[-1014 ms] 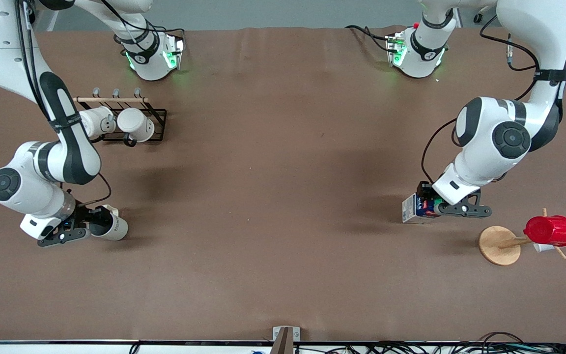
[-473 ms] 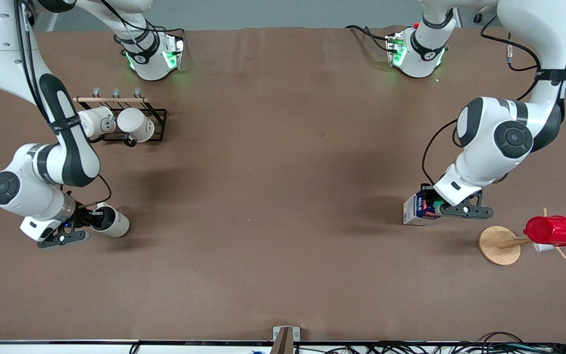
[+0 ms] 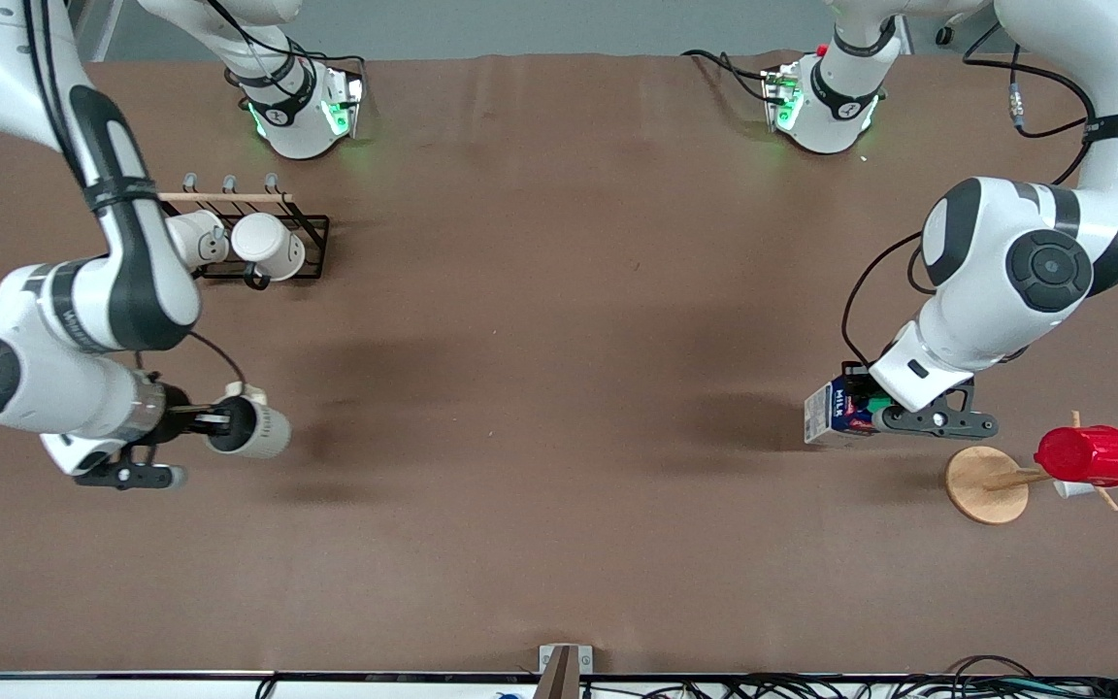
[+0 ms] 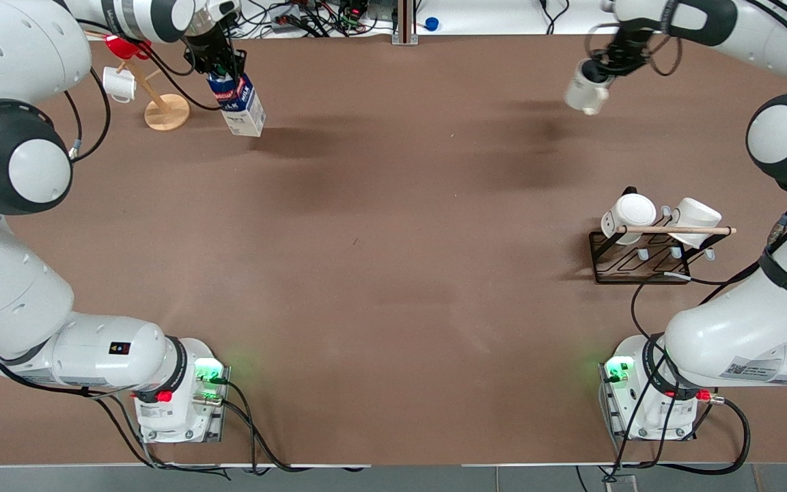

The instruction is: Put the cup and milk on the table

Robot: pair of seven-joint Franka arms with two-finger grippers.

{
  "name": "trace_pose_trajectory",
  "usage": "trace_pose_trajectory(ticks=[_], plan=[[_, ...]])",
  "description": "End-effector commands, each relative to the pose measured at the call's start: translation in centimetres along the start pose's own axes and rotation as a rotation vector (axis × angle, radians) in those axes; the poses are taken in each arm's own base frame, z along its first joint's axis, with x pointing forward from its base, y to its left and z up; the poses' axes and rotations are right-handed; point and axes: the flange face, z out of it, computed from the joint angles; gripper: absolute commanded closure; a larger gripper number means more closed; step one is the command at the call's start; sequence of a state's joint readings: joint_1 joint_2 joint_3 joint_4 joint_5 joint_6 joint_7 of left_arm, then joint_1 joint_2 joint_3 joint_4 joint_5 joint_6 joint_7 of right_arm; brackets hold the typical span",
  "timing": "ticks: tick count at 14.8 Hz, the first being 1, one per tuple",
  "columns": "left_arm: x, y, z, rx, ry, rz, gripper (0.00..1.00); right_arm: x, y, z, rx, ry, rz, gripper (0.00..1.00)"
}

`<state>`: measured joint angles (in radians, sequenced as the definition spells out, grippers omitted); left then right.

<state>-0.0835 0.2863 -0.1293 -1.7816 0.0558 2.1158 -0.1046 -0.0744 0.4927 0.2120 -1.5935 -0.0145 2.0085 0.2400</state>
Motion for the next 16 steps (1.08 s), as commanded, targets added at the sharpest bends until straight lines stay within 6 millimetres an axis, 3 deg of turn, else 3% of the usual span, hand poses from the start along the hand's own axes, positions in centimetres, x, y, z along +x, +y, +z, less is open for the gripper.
trace_pose_trajectory(ticks=[1,3,5,10,14,16], plan=[[0.1,1.1,-1.6,0.007,-0.01,-0.006,0.67,-2.8,-9.0,0.4,0.017,-0.01,0.114,1.0],[0.4,1.2,-2.4,0.008,-0.01,-0.014,0.67,-5.0,-16.3,0.1,0.01,0.019,0.125,1.0],[0.4,1.6,-3.0,0.006,-0.017,-0.012,0.67,-7.0,-22.4,1.8,0.028,0.04,0.147,1.0],[0.7,1.9,-4.1,-0.04,-0.016,-0.039,0.66,-12.9,-33.9,7.9,-0.005,0.128,0.197,0.99],[1.0,2.7,-5.3,-0.043,-0.03,-0.034,0.66,-15.6,-37.5,10.7,-0.015,0.144,0.186,0.98],[1.0,2.8,-5.4,-0.044,-0.029,-0.039,0.66,-15.7,-37.6,12.1,-0.034,0.162,0.177,0.97]])
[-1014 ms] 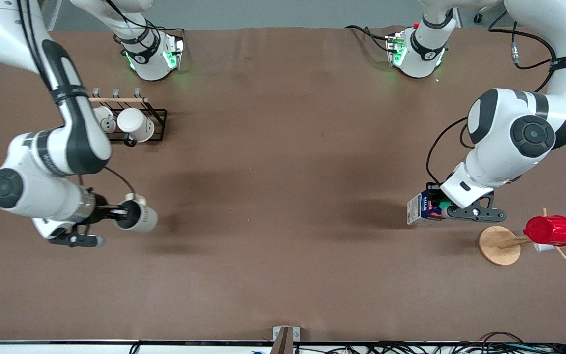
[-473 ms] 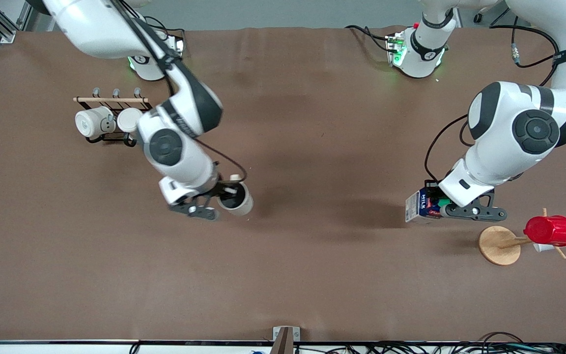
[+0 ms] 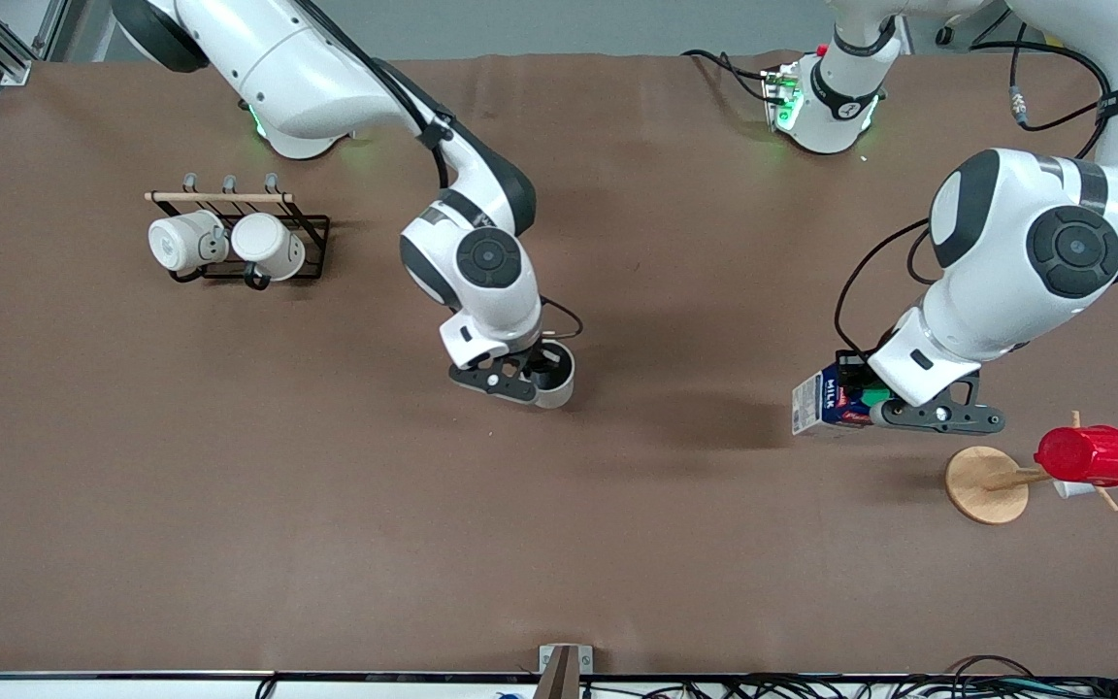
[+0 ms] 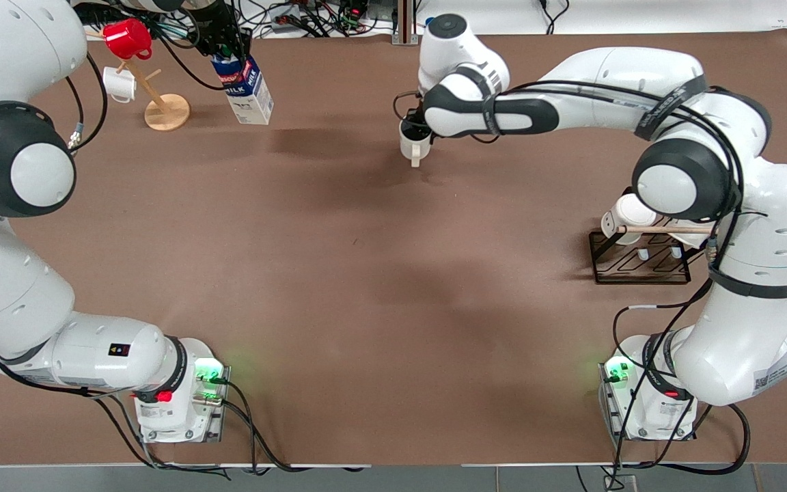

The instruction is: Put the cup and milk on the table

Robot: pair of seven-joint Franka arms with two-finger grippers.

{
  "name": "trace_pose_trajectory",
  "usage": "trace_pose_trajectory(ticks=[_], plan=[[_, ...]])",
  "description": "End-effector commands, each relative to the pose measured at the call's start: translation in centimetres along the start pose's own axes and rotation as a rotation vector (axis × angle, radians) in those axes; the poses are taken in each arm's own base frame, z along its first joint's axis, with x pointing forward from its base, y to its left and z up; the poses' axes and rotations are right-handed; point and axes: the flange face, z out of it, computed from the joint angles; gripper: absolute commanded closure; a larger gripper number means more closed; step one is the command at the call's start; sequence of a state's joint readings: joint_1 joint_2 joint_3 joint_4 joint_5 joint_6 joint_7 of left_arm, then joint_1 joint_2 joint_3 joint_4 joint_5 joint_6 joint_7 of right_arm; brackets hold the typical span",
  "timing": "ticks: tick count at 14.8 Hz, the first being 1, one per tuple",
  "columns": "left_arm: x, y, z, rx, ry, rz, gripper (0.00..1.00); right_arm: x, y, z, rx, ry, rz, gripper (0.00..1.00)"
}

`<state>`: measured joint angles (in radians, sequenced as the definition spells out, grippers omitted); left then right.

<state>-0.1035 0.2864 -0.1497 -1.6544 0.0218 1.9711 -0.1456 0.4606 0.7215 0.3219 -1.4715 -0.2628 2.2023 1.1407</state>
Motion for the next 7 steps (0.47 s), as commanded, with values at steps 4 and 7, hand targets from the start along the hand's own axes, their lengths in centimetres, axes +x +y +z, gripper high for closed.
trace_pose_trajectory(ticks=[4,7], plan=[[0.1,0.9,-0.9,-0.015,-0.005,-0.013,0.67,0.2,-0.7,2.0,0.003,0.057,0.021,0.91],[0.2,2.8,-1.0,-0.018,-0.002,-0.008,0.67,-0.4,-1.1,2.8,0.007,0.051,0.014,0.74]])
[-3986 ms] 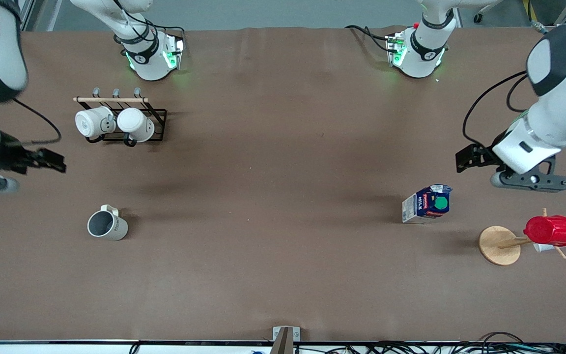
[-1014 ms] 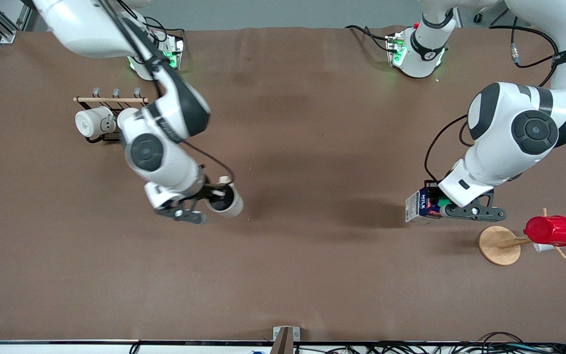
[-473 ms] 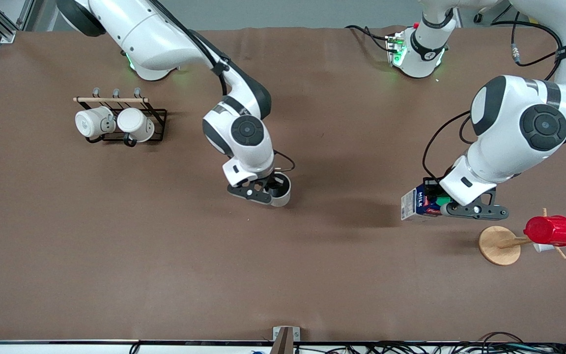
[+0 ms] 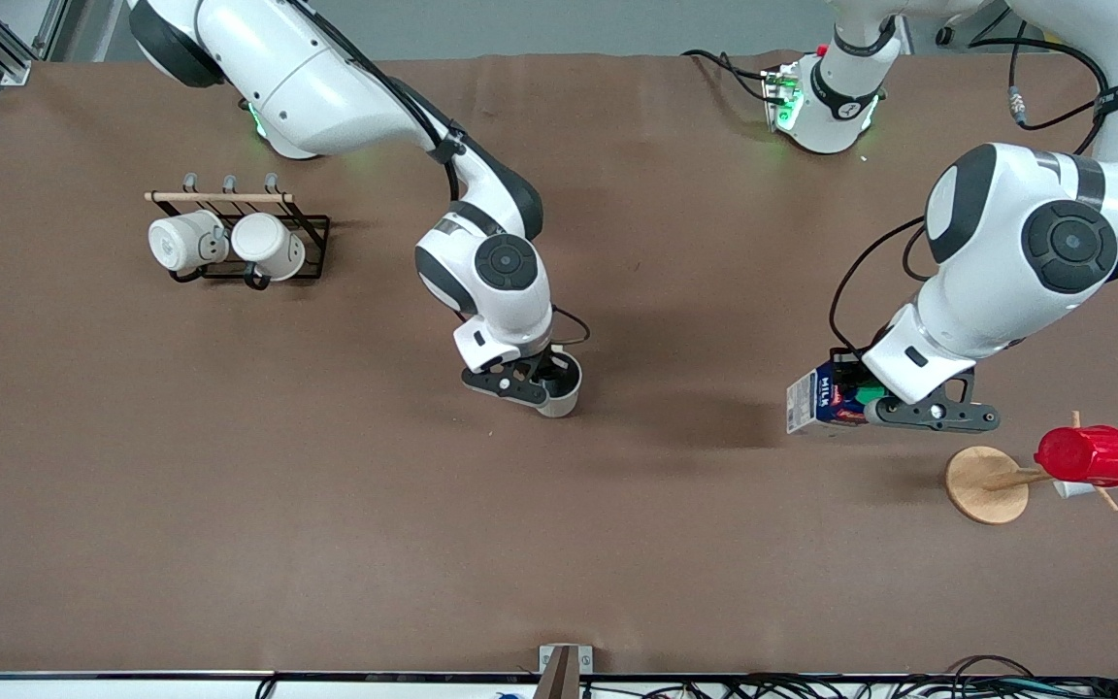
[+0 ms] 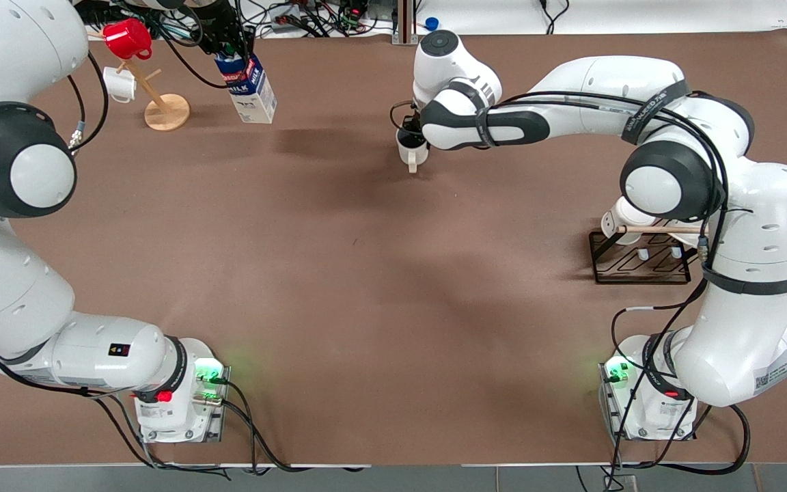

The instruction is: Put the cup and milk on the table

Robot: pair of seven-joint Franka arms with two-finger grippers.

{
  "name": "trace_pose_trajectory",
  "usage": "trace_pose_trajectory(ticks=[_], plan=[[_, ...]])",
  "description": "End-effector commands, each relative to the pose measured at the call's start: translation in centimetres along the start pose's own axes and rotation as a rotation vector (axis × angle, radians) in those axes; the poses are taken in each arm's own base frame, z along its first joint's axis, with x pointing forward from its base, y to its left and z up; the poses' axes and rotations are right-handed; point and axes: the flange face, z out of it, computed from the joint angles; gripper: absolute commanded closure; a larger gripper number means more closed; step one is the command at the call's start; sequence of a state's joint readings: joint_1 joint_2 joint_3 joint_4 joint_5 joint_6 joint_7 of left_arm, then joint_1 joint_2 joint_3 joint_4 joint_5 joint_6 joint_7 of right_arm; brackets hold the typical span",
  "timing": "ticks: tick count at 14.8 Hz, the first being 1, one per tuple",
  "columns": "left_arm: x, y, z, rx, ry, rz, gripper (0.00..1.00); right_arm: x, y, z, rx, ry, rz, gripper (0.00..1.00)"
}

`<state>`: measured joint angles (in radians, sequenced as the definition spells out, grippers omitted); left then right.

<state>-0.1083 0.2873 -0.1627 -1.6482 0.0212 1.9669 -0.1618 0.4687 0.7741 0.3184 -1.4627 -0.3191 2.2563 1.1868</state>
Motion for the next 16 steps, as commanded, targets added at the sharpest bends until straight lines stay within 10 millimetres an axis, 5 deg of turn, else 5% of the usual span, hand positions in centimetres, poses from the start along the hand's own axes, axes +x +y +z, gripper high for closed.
trace_pose_trajectory(ticks=[1,2,3,4,7,9,12,16], plan=[[0.3,2.2,-0.6,-0.014,-0.006,-0.022,0.67,-0.3,-0.7,0.0,0.007,0.021,0.006,0.57],[0.2,3.1,-0.5,-0.01,-0.013,-0.035,0.67,-0.3,-0.7,0.0,0.008,0.019,0.007,0.39],[0.1,3.9,-0.6,-0.01,-0.012,-0.05,0.67,0.0,-0.6,-0.3,0.01,0.021,0.012,0.09],[0.1,4.8,-0.2,-0.011,-0.018,-0.062,0.67,0.3,-0.4,-0.8,0.005,0.023,0.015,0.0],[-0.1,8.1,0.0,-0.017,-0.016,-0.11,0.67,2.3,1.3,-5.4,-0.036,0.042,0.06,0.0],[-0.3,11.0,0.6,-0.021,-0.021,-0.144,0.67,5.6,4.7,-11.5,-0.078,0.075,0.108,0.0],[-1.1,16.0,2.7,-0.013,-0.045,-0.195,0.67,10.3,11.5,-20.2,-0.112,0.131,0.119,0.0],[-2.5,22.4,5.3,-0.008,-0.07,-0.233,0.67,16.5,22.2,-27.7,-0.159,0.153,0.072,0.0]])
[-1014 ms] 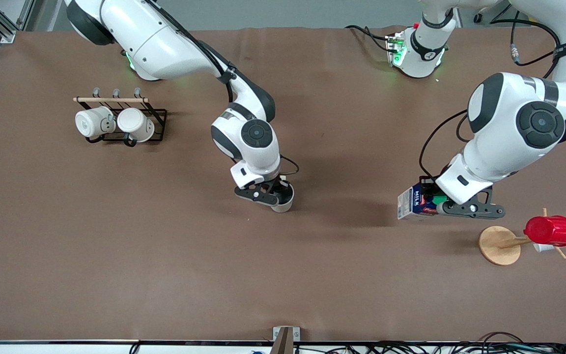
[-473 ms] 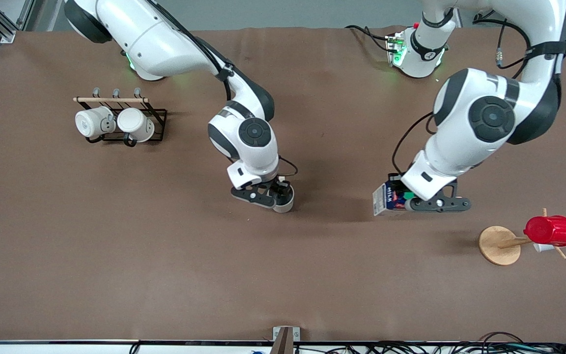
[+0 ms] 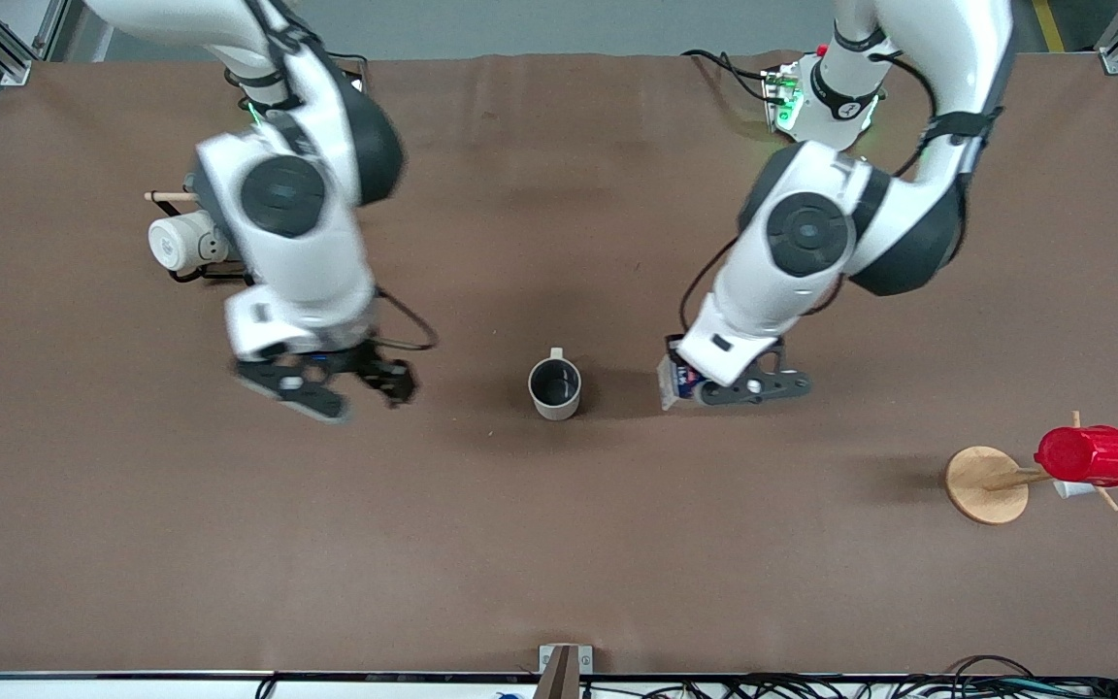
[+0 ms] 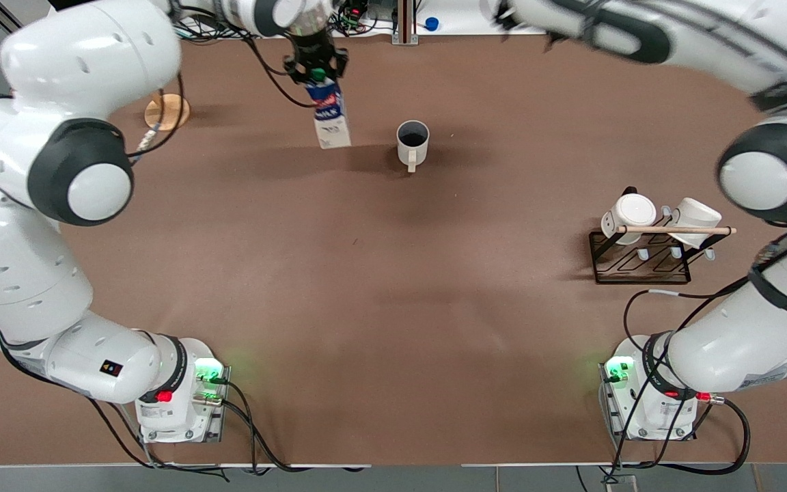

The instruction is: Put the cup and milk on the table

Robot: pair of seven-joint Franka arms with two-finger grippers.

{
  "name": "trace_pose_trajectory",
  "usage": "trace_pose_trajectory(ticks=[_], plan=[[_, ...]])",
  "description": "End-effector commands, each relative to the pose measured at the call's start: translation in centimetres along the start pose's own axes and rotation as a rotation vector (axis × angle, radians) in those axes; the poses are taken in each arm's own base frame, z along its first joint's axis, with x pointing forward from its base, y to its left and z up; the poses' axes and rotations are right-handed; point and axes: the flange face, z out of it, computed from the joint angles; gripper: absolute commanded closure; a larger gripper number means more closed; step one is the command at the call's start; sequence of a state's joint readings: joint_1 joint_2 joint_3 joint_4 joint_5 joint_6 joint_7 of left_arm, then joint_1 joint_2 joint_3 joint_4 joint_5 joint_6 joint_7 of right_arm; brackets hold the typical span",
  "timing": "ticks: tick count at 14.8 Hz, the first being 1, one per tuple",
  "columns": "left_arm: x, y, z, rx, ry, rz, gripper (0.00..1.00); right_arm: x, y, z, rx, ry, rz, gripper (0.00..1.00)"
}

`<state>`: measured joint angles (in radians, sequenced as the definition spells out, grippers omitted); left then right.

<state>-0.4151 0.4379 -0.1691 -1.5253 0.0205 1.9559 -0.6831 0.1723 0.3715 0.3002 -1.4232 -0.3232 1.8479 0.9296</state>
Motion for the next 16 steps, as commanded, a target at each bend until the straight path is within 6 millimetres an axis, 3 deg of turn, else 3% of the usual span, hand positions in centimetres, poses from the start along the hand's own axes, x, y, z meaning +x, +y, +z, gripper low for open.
trace_pose_trajectory(ticks=[1,5,7,9,11,16], plan=[[-0.3,3.3,1.1,-0.001,-0.014,-0.01,0.67,2.9,7.0,-2.1,-0.034,0.002,-0.044,0.0],[-0.9,6.7,4.3,0.008,-0.032,0.025,0.67,6.9,18.6,-6.5,0.015,-0.086,-0.179,0.0],[-1.8,8.5,5.2,0.015,-0.028,0.055,0.67,7.4,23.8,-8.5,0.057,-0.14,-0.243,0.0],[-1.8,9.0,5.4,0.007,-0.025,0.061,0.69,7.3,27.8,-9.8,0.057,-0.192,-0.297,0.0],[-2.2,9.4,6.3,0.013,-0.034,0.07,0.68,7.3,29.9,-9.8,0.051,-0.228,-0.327,0.0],[-2.3,10.0,7.9,0.007,-0.028,0.076,0.66,7.7,30.5,-10.1,0.069,-0.215,-0.318,0.0]])
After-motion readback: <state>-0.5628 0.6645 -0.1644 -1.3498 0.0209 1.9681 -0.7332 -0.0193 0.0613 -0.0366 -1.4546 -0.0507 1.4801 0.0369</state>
